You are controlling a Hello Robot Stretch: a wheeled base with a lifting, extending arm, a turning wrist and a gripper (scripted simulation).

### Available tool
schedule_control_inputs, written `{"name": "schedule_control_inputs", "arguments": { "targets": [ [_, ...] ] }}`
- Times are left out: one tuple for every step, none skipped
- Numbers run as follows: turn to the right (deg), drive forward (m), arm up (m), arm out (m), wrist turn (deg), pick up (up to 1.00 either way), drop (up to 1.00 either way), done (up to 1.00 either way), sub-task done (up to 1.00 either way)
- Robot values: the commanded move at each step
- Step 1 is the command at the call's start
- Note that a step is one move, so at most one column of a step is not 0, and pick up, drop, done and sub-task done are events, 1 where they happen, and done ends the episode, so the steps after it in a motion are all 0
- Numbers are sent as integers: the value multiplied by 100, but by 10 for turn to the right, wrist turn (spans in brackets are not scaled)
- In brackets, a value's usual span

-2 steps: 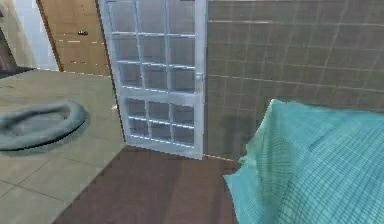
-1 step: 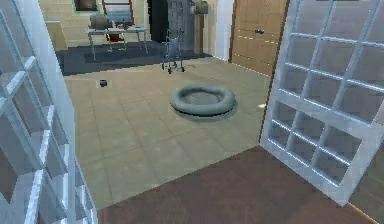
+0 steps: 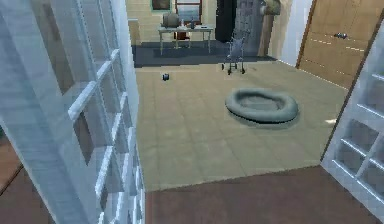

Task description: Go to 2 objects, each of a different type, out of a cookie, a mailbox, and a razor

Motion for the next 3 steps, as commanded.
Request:
{"name": "schedule_control_inputs", "arguments": {
  "targets": [
    [0, 100, 0, 0, 0, 0, 0, 0, 0],
    [0, 100, 0, 0, 0, 0, 0, 0, 0],
    [-60, 0, 0, 0, 0, 0, 0, 0, 0]
  ]
}}
